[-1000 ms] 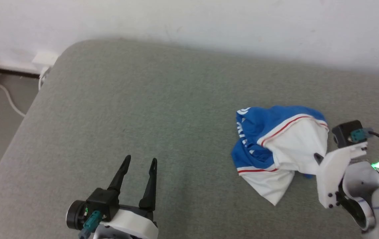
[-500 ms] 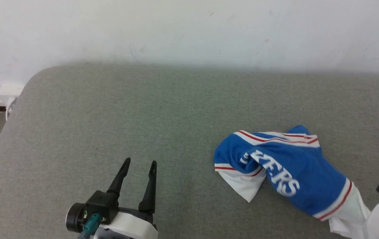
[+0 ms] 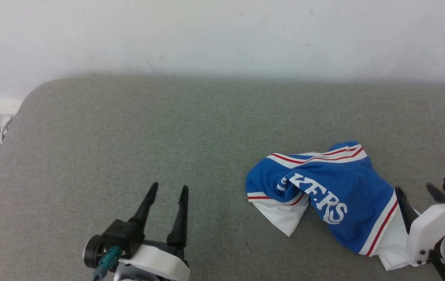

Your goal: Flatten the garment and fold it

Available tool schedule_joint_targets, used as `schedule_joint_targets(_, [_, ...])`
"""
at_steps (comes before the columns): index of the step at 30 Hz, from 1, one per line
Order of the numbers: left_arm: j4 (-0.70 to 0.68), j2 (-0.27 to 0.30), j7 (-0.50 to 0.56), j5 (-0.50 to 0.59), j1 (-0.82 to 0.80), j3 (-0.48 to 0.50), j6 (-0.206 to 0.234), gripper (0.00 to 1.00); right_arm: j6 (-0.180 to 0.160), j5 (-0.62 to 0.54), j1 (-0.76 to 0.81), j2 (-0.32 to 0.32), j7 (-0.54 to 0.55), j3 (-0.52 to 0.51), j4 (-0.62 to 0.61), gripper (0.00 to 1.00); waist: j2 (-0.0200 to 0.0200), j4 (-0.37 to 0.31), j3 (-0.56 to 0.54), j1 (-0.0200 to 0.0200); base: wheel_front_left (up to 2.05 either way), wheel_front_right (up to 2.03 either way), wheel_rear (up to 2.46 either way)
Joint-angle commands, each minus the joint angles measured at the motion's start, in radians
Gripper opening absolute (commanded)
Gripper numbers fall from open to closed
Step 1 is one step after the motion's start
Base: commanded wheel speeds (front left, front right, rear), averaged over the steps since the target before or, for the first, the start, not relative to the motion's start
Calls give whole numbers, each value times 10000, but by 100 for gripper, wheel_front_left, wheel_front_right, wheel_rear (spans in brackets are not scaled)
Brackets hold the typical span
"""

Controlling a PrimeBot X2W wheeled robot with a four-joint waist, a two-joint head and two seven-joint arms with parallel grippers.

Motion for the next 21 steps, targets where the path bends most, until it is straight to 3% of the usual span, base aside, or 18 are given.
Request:
schedule_joint_targets(1, [152,-22,-47,-102,-225,-103,-139,100,-7,-25,-218,166,-676,19,-220,100,0,-115,13,0,0,0,0])
schedule_joint_targets(5, [1029,-22,-7,-271,-608,-535,-360,100,-7,-239,-379,617,-2428,-144,-585,100,0,-381,131,0,0,0,0])
schedule_joint_targets(9, [1629,-22,816,-649,-1412,-963,-502,100,-7,-565,-412,1077,-4004,-391,-635,100,0,-699,401,0,0,0,0])
schedule_joint_targets(15, [2089,5,3166,-746,-3167,-1717,-595,100,-7,-999,-505,1468,-5272,-629,-651,100,0,-1118,1109,0,0,0,0])
schedule_joint_targets(21, [2999,155,7114,-799,-4706,-2245,-557,100,-7,-1271,-778,1567,-5598,-488,-768,100,0,-1547,1708,0,0,0,0])
